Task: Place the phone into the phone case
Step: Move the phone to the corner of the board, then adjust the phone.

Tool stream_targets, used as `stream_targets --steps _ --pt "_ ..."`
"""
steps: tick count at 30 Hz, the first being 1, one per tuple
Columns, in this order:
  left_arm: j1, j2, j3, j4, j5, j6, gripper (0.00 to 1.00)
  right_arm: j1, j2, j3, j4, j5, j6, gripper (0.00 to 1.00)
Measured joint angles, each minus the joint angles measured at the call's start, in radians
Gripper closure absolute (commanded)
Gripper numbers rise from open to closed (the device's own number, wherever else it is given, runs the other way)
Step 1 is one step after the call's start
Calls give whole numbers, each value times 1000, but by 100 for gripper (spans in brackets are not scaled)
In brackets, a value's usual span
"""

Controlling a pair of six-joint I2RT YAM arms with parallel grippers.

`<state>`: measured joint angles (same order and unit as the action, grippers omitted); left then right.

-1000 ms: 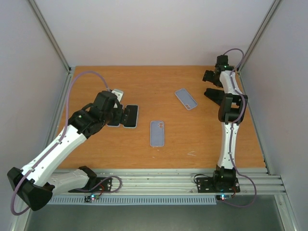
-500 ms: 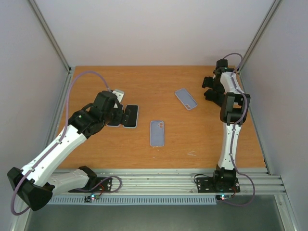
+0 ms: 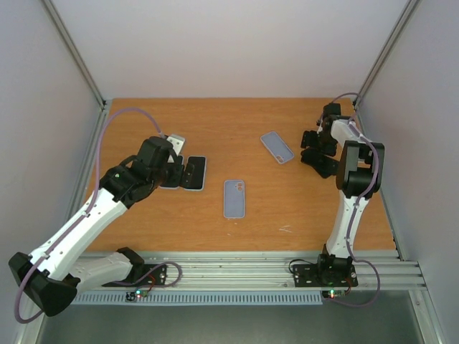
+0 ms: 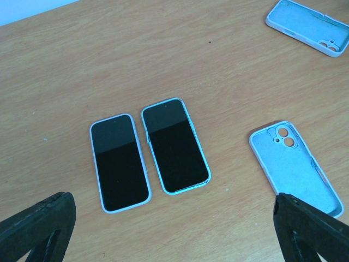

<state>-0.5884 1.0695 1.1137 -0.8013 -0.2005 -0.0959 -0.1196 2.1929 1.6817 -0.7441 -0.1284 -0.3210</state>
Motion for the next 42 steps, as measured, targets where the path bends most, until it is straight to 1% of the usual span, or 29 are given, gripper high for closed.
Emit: stream_targets --steps 3,8,15,23,30,35,42 --pt "0 0 0 0 11 0 1 6 -19 -32 7 22 -7 7" --pt "0 -1 0 0 18 0 1 34 -50 -83 21 110 -19 5" --pt "0 -3 0 0 17 0 1 74 -63 -84 19 148 -46 5" --pt "0 -3 -1 0 17 0 1 109 -63 -51 20 142 -72 6" --pt "0 -3 -1 0 18 0 1 149 -62 -51 19 101 -86 8" --pt "0 -3 -2 1 18 0 1 162 -59 -50 18 67 -96 8" --pt "0 -3 -2 1 18 0 1 162 -56 -47 18 60 -100 8"
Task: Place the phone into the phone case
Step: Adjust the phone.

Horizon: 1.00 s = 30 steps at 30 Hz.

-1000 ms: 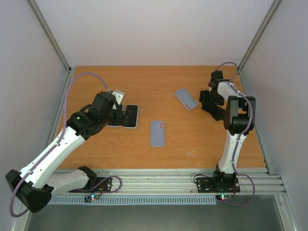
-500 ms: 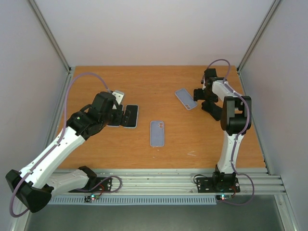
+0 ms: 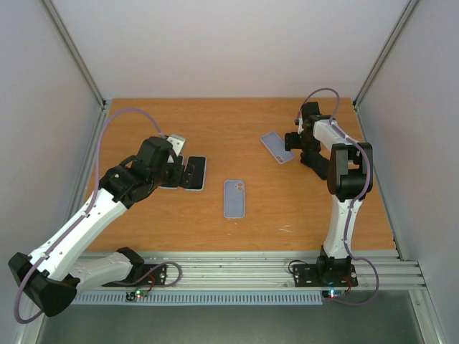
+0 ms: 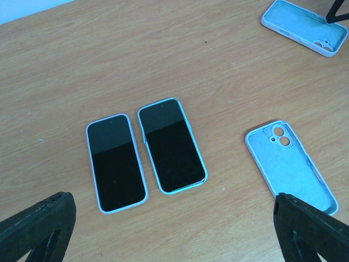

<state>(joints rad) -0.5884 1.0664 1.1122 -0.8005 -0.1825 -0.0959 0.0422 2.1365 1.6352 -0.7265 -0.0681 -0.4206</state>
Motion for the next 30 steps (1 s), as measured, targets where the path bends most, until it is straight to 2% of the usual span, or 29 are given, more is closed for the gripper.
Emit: stream_targets --steps 8,20,30 --pt "0 0 0 0 14 0 1 1 -11 -23 21 23 0 6" --pt "0 0 0 0 15 0 1 1 42 40 -14 37 2 7" --pt "0 0 0 0 24 0 1 1 -90 -156 6 17 41 8"
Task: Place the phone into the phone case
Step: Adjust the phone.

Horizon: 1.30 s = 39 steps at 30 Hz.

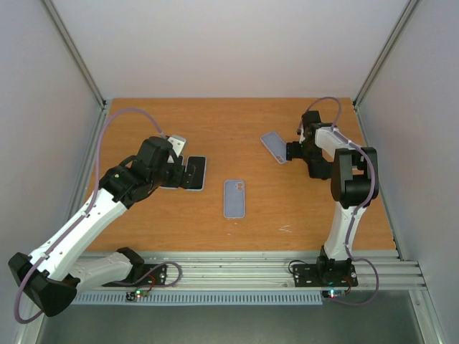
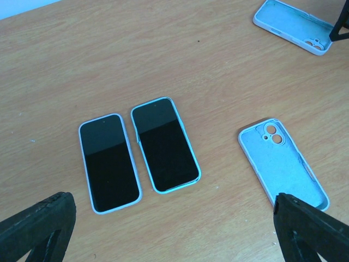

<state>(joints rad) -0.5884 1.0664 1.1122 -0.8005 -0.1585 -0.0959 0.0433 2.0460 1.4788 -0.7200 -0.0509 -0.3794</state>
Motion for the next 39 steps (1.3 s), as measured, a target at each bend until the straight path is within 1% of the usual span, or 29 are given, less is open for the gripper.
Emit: stream_targets --steps 7,13,20,25,29,39 --pt "0 0 0 0 15 0 1 0 -95 -133 4 -11 56 8" --pt "0 0 0 0 20 0 1 0 -188 -264 8 1 118 3" --pt "0 0 0 0 21 0 1 -30 -321 -267 20 111 183 2" --pt "0 0 0 0 20 0 1 -113 -307 -246 20 172 205 1" --pt "0 0 0 0 20 0 1 -172 -274 -245 16 186 217 1" --pt "0 0 0 0 19 0 1 -221 -182 -225 16 128 226 2"
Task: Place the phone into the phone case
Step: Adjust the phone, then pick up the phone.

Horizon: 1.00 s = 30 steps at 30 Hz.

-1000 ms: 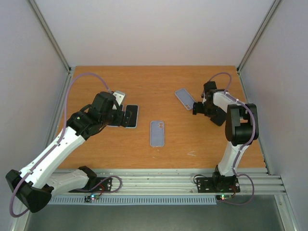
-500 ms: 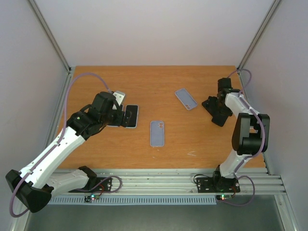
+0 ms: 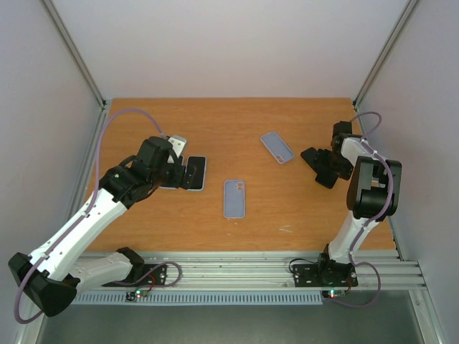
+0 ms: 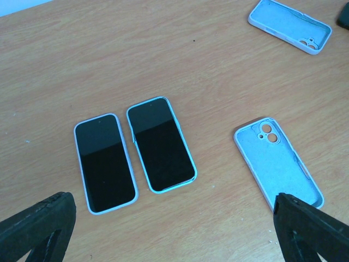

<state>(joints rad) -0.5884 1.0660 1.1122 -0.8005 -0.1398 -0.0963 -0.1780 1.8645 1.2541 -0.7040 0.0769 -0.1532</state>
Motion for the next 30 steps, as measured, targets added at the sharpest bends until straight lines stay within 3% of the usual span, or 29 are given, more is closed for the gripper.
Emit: stream_targets --steps 15,30 --pt "0 0 0 0 -3 0 1 -63 35 -11 38 -131 18 16" --pt "0 -2 0 0 -3 -1 1 -64 5 -61 93 -157 21 44"
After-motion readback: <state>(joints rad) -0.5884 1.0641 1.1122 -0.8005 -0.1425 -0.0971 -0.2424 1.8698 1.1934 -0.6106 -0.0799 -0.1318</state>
